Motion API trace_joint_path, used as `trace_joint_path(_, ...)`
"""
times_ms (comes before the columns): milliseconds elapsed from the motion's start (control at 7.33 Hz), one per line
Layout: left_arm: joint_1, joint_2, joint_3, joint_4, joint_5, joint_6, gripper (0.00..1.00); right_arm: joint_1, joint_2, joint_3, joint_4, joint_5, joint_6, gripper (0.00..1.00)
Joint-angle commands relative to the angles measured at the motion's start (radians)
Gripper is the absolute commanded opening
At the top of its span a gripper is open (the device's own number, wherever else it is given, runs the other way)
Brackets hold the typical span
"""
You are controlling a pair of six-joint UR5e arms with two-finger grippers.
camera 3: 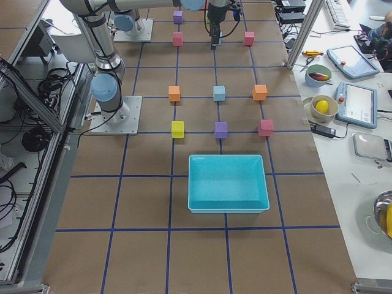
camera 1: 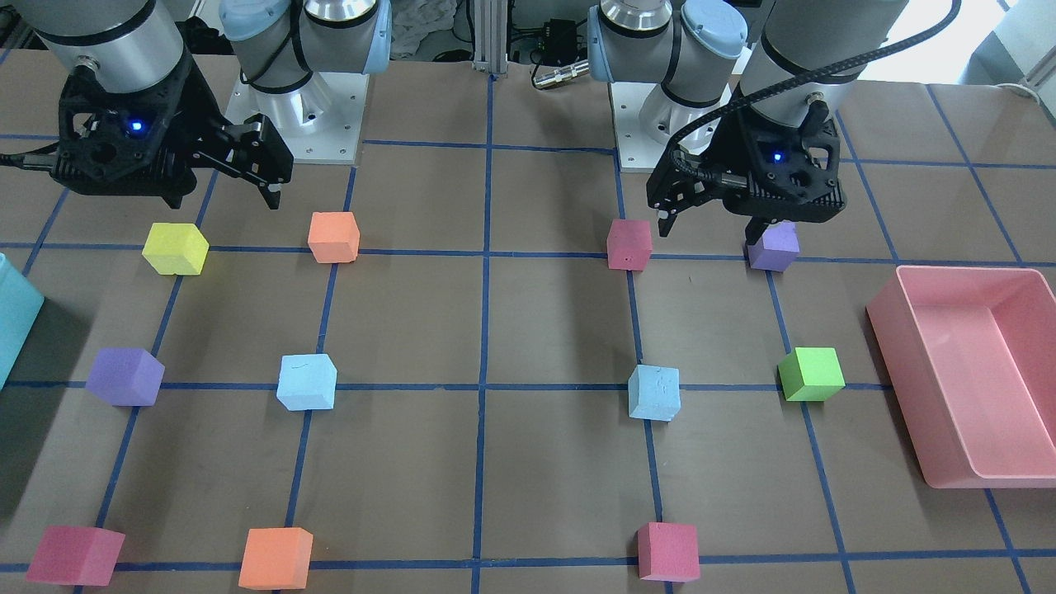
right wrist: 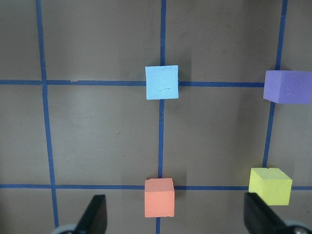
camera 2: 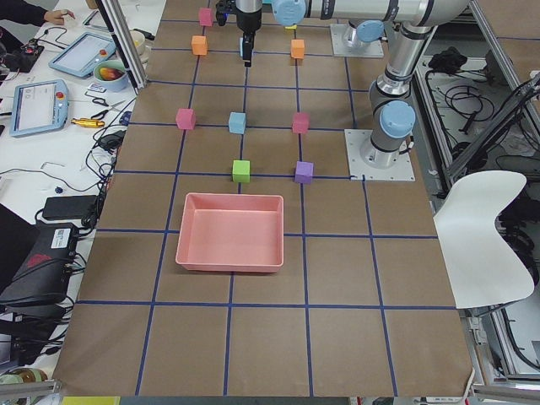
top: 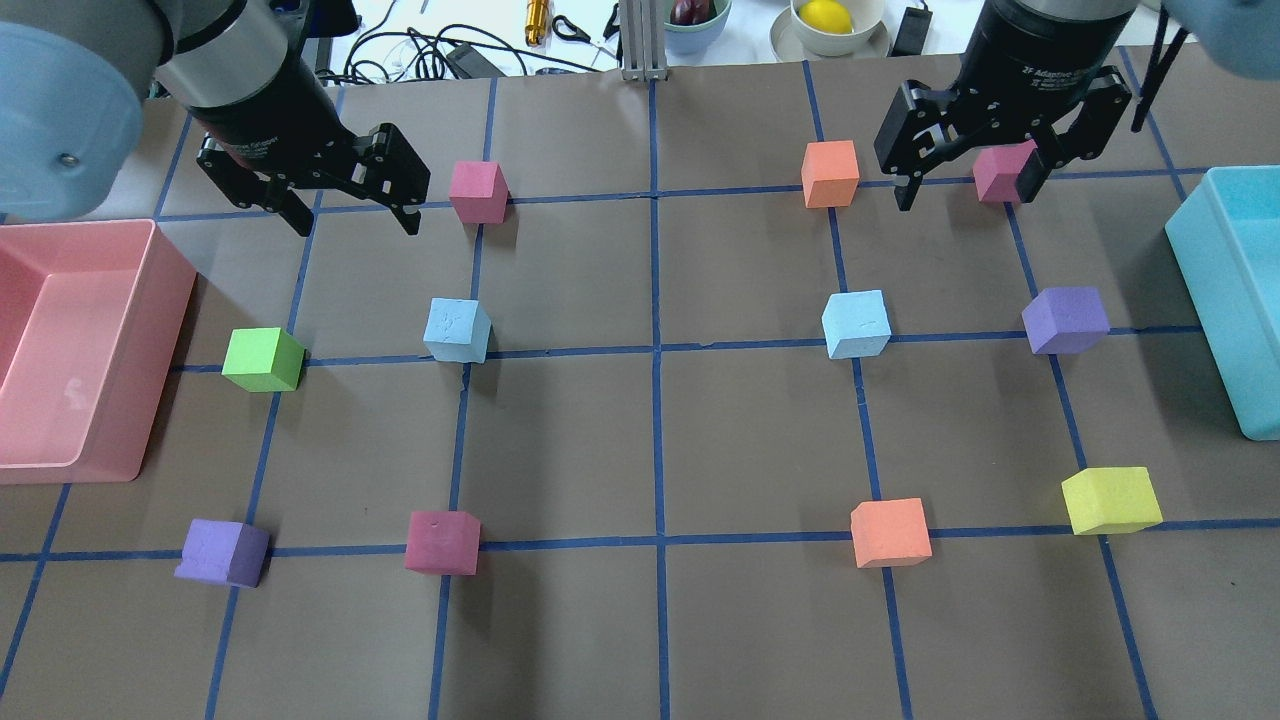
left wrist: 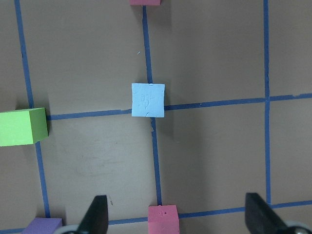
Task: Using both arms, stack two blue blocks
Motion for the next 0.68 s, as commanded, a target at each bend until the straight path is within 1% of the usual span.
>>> trace_joint_path(0, 0.002, -0.003, 0.003, -0.004, 0.000, 0.000, 1.00, 0.000, 0.005, 0.006, -0.002, -0.003, 0.003, 1.00)
trace_joint_path(545, 0.002, -0.003, 0.001, -0.004, 0.000, 0.000, 1.00, 0.000, 0.015, 0.008, -0.012, -0.002, 0.009, 1.00)
